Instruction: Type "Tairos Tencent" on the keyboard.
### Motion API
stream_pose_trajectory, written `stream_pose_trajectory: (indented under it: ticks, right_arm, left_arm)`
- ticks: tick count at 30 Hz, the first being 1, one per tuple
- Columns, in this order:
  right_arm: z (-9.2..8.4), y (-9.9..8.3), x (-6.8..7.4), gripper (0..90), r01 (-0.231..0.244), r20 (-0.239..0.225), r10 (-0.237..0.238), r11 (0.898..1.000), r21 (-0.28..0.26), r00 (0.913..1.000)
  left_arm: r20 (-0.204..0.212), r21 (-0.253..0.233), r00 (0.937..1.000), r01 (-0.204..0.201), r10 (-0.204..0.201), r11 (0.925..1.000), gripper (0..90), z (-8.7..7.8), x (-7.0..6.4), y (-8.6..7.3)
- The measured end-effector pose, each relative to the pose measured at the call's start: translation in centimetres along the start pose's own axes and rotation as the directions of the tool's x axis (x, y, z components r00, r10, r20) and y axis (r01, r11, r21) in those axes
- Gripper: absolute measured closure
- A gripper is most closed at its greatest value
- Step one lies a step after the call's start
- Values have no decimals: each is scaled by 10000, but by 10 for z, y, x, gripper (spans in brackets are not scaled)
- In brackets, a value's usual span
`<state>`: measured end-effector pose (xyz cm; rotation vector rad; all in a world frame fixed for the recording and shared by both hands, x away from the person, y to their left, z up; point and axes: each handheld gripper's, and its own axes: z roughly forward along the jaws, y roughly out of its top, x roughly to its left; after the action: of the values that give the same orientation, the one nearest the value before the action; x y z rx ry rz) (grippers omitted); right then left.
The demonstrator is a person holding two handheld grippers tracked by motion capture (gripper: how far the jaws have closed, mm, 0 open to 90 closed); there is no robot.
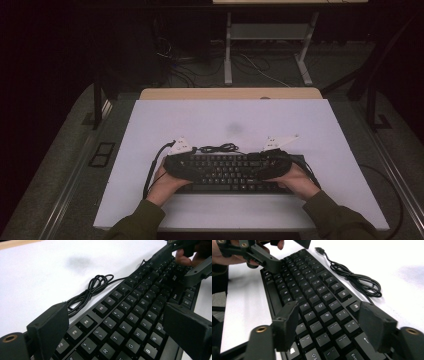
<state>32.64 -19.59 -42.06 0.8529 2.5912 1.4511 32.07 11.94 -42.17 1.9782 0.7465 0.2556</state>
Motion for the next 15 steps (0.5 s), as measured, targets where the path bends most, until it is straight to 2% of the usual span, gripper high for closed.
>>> stream_pose_trajectory:
  ticks: [15]
  right_arm:
    - [-5, -6, 2, 646, 200, -163, -195, 9994, 291, 9997]
  left_arm:
    - [64, 122, 10000, 45, -46, 9999, 61, 2, -1, -5]
